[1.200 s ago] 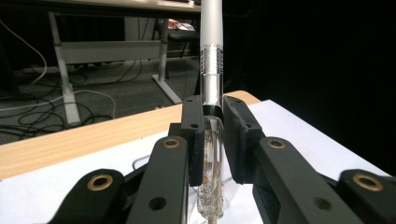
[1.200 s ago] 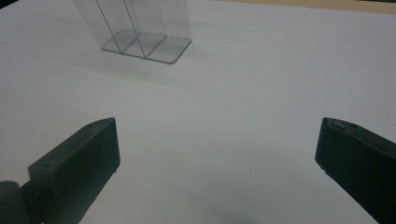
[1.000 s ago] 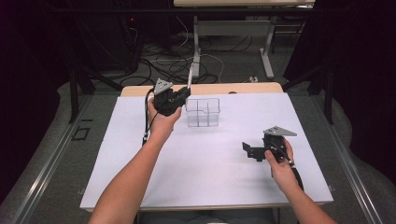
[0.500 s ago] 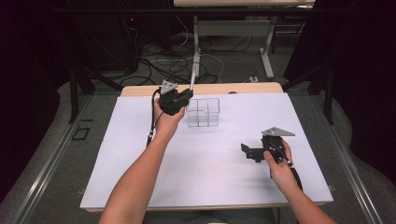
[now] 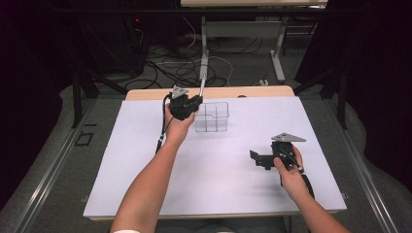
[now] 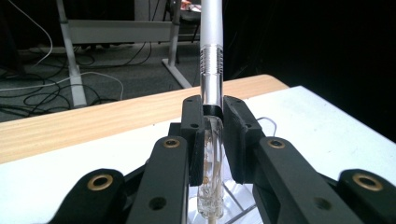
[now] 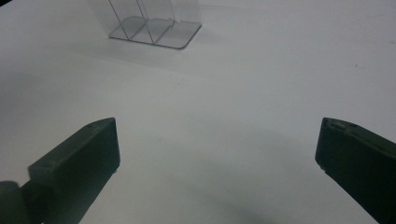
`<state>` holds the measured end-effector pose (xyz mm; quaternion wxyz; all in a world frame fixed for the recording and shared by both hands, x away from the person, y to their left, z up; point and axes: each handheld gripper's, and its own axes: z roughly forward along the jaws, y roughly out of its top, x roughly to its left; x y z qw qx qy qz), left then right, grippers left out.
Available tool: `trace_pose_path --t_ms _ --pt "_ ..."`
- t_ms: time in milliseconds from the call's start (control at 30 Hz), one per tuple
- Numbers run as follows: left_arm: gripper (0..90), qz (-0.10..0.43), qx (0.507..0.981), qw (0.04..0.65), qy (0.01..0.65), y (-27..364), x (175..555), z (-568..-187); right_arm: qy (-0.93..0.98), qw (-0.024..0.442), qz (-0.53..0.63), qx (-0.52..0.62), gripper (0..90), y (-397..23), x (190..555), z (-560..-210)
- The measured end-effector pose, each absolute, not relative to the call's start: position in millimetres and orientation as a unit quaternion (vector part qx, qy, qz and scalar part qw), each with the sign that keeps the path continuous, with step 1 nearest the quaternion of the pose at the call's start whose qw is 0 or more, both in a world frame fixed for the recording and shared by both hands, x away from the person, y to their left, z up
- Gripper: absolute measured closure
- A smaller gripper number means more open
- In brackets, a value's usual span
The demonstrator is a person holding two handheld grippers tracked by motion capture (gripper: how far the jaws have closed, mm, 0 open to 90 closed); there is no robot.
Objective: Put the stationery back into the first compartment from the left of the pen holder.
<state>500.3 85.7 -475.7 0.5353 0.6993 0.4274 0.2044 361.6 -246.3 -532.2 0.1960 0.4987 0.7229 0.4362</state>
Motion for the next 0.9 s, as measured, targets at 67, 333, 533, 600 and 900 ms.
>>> trace_pose_path --t_ms 67,333,533,600,900 --pt "79.7 0.205 0.699 0.535 0.427 84 502 -478 0.723 0.192 0.437 0.500 0.0 -246 361 -532" --pt "79.7 0.210 0.698 0.531 0.431 83 509 -485 0.725 0.187 0.437 0.499 0.0 -244 361 -533" --pt "79.8 0.199 0.705 0.527 0.432 83 516 -492 0.726 0.184 0.438 0.498 0.0 -243 361 -534" --pt "79.8 0.196 0.710 0.518 0.434 83 517 -495 0.727 0.183 0.437 0.497 0.0 -244 362 -535" --pt "79.7 0.187 0.719 0.501 0.444 82 511 -506 0.730 0.177 0.437 0.495 0.0 -243 363 -536"
